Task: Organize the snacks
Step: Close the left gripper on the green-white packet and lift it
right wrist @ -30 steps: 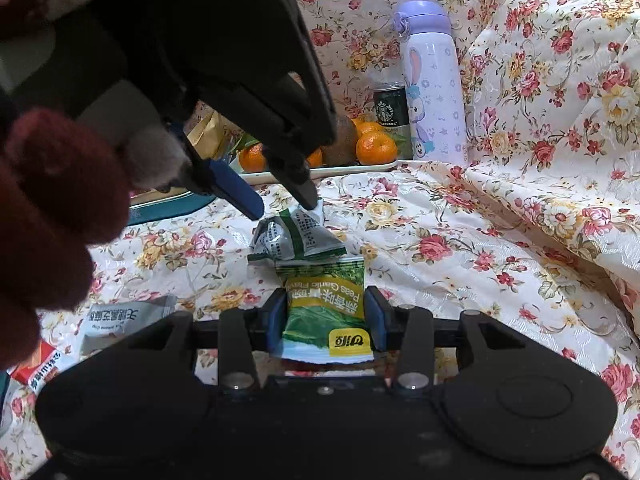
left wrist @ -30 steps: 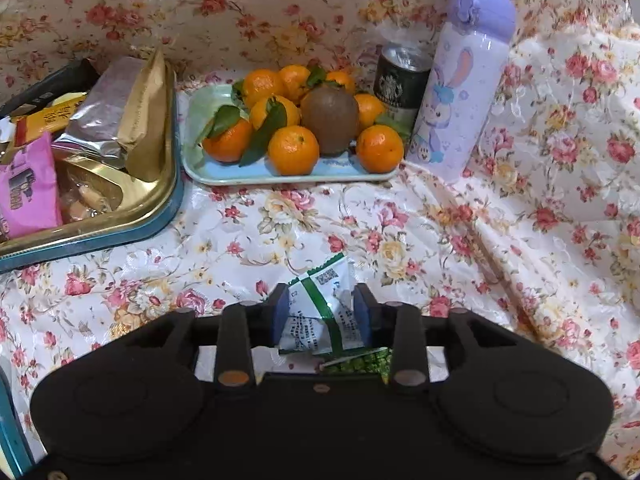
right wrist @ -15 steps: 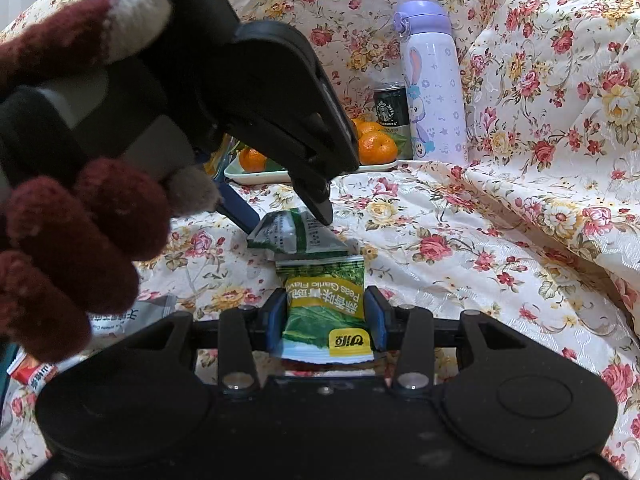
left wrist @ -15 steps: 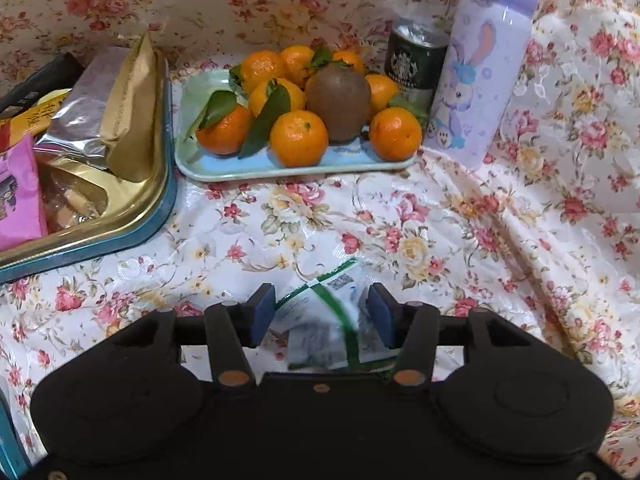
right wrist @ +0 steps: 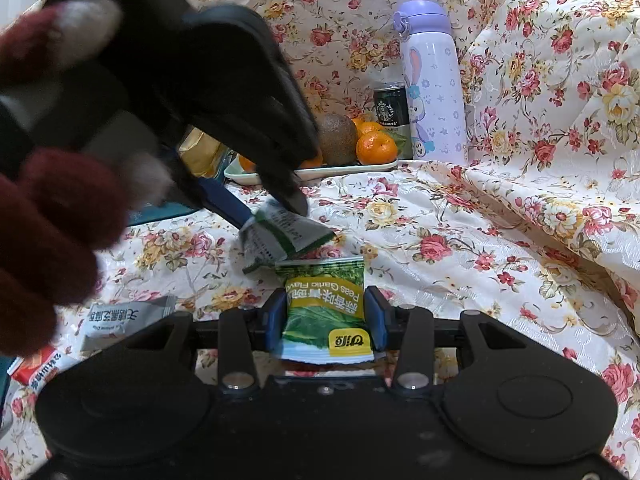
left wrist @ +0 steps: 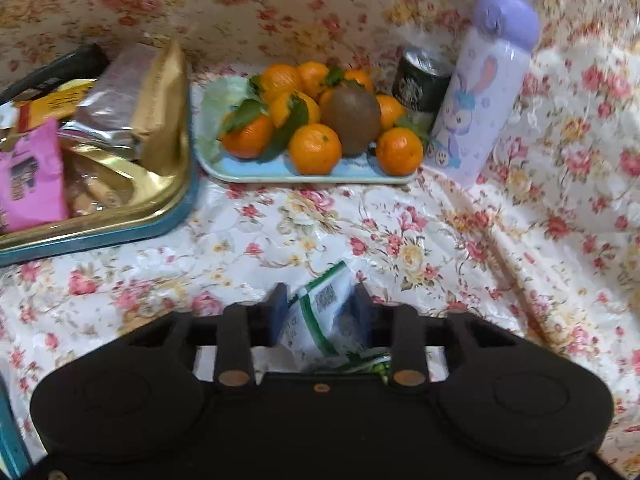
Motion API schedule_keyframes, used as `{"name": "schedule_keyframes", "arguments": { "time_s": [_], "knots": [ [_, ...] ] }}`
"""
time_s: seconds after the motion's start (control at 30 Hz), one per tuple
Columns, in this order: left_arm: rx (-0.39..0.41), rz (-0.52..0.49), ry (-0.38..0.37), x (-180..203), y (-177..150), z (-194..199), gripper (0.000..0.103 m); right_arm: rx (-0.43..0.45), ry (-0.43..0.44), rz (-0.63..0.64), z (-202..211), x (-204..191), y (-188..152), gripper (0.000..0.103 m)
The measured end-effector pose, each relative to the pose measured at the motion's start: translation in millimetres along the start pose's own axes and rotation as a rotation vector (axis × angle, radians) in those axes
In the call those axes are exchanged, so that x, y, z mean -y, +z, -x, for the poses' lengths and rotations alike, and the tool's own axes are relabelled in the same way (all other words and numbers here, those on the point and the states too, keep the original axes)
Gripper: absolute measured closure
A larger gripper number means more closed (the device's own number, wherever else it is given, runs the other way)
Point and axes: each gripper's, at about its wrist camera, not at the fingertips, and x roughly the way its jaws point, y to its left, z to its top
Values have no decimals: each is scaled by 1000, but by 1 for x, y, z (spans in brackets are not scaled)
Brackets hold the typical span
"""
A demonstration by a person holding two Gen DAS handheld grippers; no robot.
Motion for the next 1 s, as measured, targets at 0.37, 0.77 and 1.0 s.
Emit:
{"name": "schedule_keyframes", "arguments": {
  "time_s": [0.37,0.77,1.0],
  "knots": [
    [-38,130,-40,-29,-7,6,56,-1,-1,4,0,0,0,58],
    [-43,158,-22,-31,-10,-1,49,-1,1,2,1,-1,0,58],
    [-33,179,-14,-28,-13,10,49,0,1,0,1,-1,0,58]
  ]
}}
